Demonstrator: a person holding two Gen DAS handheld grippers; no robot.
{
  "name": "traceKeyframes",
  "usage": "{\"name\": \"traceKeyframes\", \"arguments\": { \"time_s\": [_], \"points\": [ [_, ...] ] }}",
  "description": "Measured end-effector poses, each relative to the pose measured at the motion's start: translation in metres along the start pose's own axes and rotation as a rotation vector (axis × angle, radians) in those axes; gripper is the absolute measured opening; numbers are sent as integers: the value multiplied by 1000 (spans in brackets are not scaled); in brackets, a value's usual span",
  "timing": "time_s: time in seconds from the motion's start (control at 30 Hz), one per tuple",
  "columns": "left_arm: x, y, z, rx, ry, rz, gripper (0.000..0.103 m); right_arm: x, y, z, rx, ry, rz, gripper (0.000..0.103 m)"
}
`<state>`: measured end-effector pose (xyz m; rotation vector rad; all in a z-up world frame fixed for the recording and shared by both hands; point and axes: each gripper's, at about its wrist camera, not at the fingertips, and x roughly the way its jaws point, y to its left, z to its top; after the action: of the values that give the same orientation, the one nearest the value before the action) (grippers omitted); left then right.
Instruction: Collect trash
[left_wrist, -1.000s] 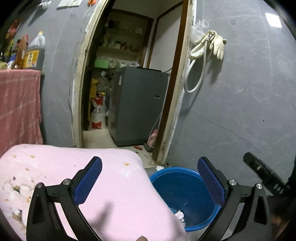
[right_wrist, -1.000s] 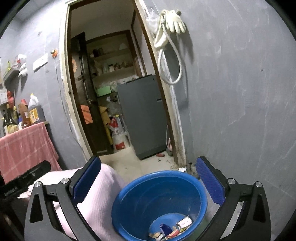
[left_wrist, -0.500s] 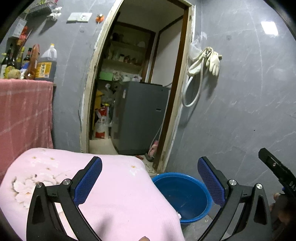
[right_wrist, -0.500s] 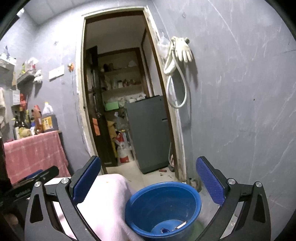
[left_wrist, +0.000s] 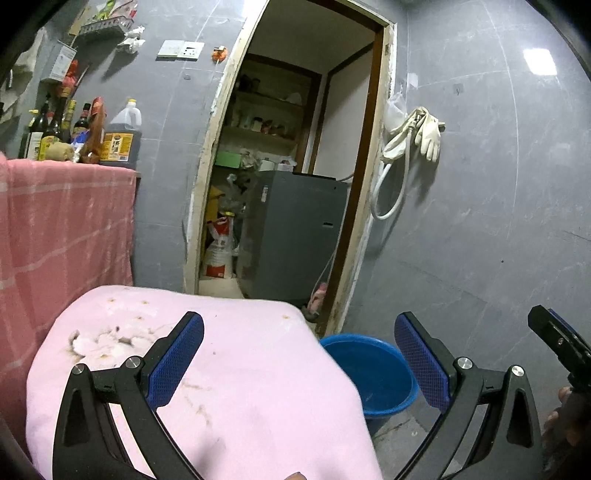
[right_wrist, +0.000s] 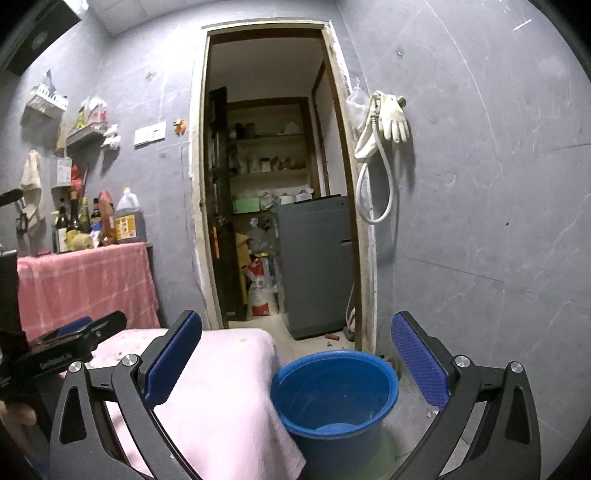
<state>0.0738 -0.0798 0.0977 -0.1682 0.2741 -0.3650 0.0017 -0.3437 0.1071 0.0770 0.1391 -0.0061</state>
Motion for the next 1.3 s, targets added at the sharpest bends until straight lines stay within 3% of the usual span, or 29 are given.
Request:
{"name": "traceKeyframes", "arguments": {
  "time_s": [0.17, 0.47, 0.67, 1.0, 1.3],
  "points": [
    [-19, 9, -16, -23, 9, 29, 101, -14, 10, -13, -14, 17, -53, 103],
    [-45, 19, -46, 24, -4, 117, 101, -23, 12, -44, 25, 29, -115, 103],
    [-53, 15, -65, 78, -5, 144, 101, -22, 18, -59, 11, 41, -108, 103],
    [-50, 26, -93, 67, 8, 183, 101, -19, 16, -87, -26, 53, -111, 103],
    [-47, 29, -99, 56, 23, 181, 101, -12, 14, -101, -39, 81, -104, 103]
  ]
}}
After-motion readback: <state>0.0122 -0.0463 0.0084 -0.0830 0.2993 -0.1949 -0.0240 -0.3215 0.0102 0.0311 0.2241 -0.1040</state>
